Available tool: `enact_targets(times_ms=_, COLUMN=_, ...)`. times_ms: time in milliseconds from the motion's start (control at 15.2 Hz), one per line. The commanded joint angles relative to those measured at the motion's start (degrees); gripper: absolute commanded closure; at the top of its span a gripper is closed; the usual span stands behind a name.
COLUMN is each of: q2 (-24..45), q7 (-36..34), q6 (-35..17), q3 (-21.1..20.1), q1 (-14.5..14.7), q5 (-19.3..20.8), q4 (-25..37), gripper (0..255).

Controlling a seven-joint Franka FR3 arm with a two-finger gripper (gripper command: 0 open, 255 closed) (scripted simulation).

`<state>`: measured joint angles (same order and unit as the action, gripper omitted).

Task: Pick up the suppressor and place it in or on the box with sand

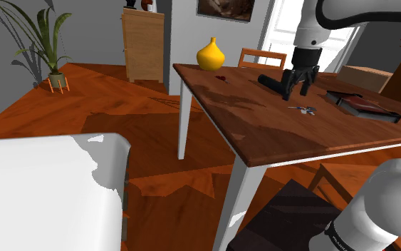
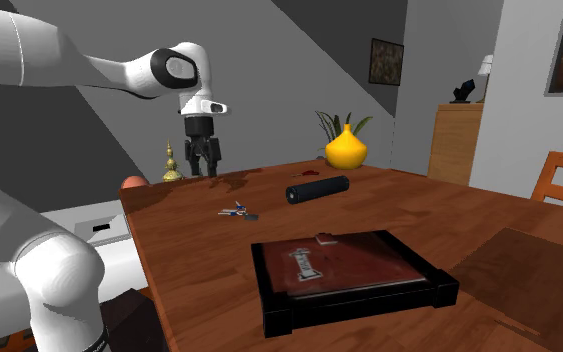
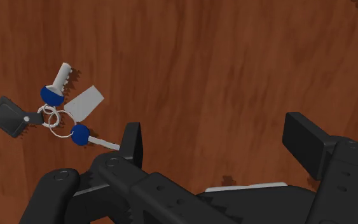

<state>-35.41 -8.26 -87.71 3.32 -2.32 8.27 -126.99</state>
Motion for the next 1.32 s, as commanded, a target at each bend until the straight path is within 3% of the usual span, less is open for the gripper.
enact_targets(times_ms=0, q2=3.41, q7=1.11, q6=-1.91, q3=1.96, q1=-0.95, q5=0.71, q4=2.13, gripper=0)
enact_targets(times_ms=660, q2=21.50, q7=5.28, q6=-7.66, q3=9.55, q1=-4.13, q5=-0.55, q4=17.06, gripper=0)
enact_targets(times_ms=1254, q2=39.99, q7=10.44, q6=-7.86, q3=15.40, q1=-8.30, q5=-7.00, q4=36.54, gripper=0)
